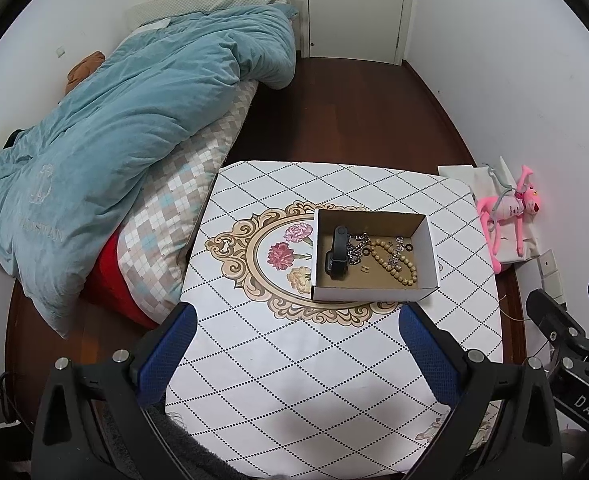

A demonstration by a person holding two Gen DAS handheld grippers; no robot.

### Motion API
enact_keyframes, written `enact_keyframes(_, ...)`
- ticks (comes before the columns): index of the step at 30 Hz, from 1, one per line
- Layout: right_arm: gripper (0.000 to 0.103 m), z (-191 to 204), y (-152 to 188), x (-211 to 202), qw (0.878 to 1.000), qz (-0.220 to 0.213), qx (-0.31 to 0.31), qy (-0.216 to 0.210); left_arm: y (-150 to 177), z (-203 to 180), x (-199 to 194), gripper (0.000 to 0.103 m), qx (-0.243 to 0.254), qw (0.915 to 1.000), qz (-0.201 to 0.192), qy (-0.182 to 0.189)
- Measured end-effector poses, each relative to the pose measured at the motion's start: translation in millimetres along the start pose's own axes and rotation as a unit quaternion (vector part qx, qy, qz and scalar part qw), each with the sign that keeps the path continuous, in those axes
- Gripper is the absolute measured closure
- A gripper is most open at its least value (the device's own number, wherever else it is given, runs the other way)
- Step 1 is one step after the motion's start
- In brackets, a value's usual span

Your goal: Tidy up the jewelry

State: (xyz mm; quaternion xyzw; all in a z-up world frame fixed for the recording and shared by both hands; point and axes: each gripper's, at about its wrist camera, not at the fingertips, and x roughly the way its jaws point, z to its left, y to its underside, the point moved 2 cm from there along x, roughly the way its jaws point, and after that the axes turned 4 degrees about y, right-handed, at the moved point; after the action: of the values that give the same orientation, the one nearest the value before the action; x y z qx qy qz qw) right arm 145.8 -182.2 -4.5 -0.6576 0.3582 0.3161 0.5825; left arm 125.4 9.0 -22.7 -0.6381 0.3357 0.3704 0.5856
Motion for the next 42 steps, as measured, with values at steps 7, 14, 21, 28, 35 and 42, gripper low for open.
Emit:
enact_keyframes(7,0.000,-0.5,-0.4,0.5,1.000,0.001,-0.002,0.000,2.8,-0.8,0.4,0.000,0.001,1.0000,0.002,0.004)
enact_keyframes(14,0.000,2.3,1.6,0.7,1.000,0.000,-0.002,-0.001,4.1,-1.4,-0.6,0.000,0.002,1.0000,0.000,0.005)
enact_keyframes(21,0.000,3.2,2.1,0.6,1.000,0.001,-0.003,0.000,4.1,-2.5,-1.7,0.000,0.002,1.0000,0.000,0.006)
enact_keyframes(28,0.000,2.4,1.7,0.7,1.000,0.001,-0.003,0.000,4.3,-2.5,-2.0,0.000,0.001,1.0000,0.000,0.006)
enact_keyframes(35,0.000,1.1,2.6,0.7,1.000,0.001,-0.004,0.001,2.3,-4.8,-3.5,0.000,0.003,1.0000,-0.001,0.005)
enact_keyframes(42,0.000,0.8,2.6,0.8,1.000,0.001,-0.003,0.000,1.5,-6.3,-5.1,0.000,0.003,1.0000,-0.001,0.006)
